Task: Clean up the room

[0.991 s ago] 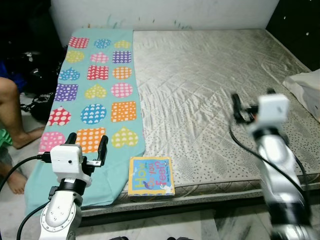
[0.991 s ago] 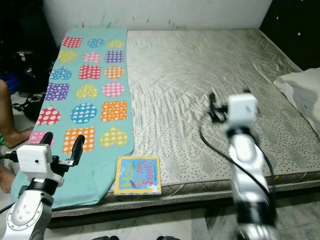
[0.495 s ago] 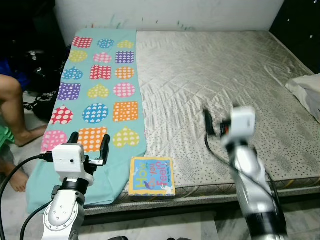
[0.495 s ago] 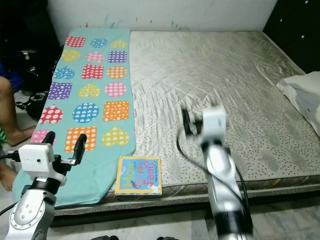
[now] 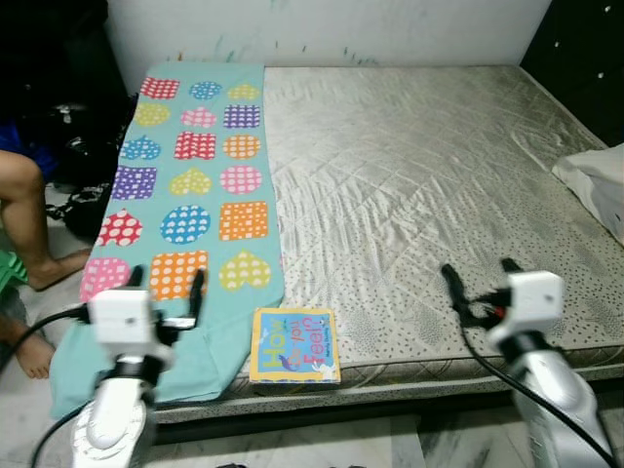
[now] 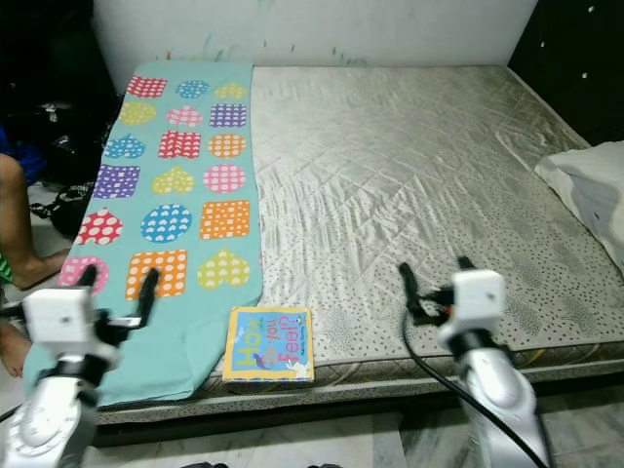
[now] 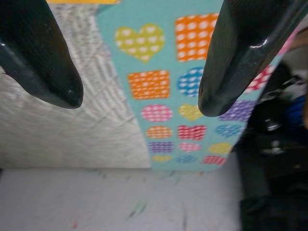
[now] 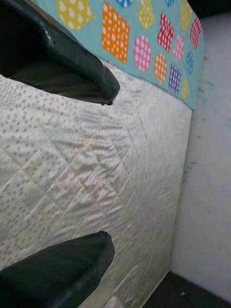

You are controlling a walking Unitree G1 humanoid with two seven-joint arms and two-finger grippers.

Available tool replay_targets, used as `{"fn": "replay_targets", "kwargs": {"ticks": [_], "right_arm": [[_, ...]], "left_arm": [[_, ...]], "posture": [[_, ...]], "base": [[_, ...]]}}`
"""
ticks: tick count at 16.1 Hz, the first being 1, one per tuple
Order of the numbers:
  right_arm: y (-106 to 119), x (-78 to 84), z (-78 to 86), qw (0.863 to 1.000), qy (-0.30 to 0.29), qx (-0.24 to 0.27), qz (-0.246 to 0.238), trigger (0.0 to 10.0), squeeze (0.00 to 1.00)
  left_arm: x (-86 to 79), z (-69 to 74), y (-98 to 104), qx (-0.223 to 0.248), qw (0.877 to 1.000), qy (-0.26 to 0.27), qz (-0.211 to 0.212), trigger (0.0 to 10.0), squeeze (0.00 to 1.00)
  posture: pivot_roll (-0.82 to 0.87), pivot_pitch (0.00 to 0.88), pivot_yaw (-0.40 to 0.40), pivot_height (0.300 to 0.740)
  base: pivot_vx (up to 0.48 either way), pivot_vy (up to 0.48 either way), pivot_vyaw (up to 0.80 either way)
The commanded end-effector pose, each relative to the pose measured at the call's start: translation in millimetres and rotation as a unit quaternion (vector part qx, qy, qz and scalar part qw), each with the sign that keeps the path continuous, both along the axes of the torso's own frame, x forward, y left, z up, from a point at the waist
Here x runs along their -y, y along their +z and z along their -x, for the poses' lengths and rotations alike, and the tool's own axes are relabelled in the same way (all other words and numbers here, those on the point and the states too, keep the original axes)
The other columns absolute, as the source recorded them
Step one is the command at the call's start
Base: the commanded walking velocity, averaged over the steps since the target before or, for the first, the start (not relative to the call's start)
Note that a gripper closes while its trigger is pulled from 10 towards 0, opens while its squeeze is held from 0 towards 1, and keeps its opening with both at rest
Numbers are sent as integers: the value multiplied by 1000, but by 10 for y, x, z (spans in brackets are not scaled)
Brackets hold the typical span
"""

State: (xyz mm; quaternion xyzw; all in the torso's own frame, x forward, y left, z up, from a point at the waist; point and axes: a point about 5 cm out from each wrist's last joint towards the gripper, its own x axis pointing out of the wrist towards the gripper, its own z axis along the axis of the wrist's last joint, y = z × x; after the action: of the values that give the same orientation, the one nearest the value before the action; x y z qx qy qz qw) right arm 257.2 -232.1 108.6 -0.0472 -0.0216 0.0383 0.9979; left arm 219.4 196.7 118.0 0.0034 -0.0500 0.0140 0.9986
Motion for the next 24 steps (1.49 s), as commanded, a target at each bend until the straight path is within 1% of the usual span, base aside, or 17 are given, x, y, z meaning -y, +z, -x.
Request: {"fn": "replay_targets", "kwargs": {"ticks": [1,3,4,6,7,9,10,14,17,19,21,24], "right_arm": [[17,23,59,1000,0,-4,-2,10000,0],[-47,-66,139,1000,14,-19,-8,10000,0],[-54,-86,153,1000,16,-21,-11,10000,0],[-89,-73,155,999,-2,-31,-21,10000,0],[-104,-51,168,999,-5,-35,-19,10000,0],[-115,-26,179,999,-10,-39,-20,10000,0],[-106,-29,171,999,-10,-39,-21,10000,0],[-83,-72,107,999,-11,-41,-21,10000,0],[-95,-73,96,999,-15,-45,-23,10000,0],[-82,-93,76,999,-13,-40,-23,10000,0],[-55,-118,41,999,-12,-34,-26,10000,0],[-27,-133,11,999,-15,-31,-30,10000,0]], "left_arm": [[-24,39,2,-5,1000,7,-1,10000,0],[50,40,-18,-9,1000,4,2,10000,0],[64,37,-16,-9,1000,4,3,10000,0],[69,32,-13,-10,1000,3,5,10000,0],[59,27,-10,-10,1000,3,7,10000,0],[50,16,-10,-11,1000,2,10,10000,0],[56,6,-10,-11,1000,2,11,10000,0],[101,-1,-6,-11,1000,0,13,10000,0],[100,7,-5,-12,1000,1,14,10000,0],[82,14,-46,-24,999,10,24,10000,0],[19,34,-131,-47,997,25,51,10000,0],[-3,15,-121,-50,997,24,51,10000,0]], "posture": [[-7,94,-35,740],[-7,100,-31,740],[-7,102,-30,740],[-7,103,-29,740],[-7,106,-27,740],[-11,108,-28,740],[-13,111,-28,740],[-14,121,-35,740],[-12,128,-38,740],[-12,129,-39,740],[-15,146,-41,740],[-16,167,-40,740]], "base": [[0,0,0],[0,0,0],[0,0,0],[0,0,0],[0,0,0],[0,0,-688],[0,0,-663],[0,0,0],[0,0,-800],[0,0,-538],[0,0,0],[0,0,0]]}}
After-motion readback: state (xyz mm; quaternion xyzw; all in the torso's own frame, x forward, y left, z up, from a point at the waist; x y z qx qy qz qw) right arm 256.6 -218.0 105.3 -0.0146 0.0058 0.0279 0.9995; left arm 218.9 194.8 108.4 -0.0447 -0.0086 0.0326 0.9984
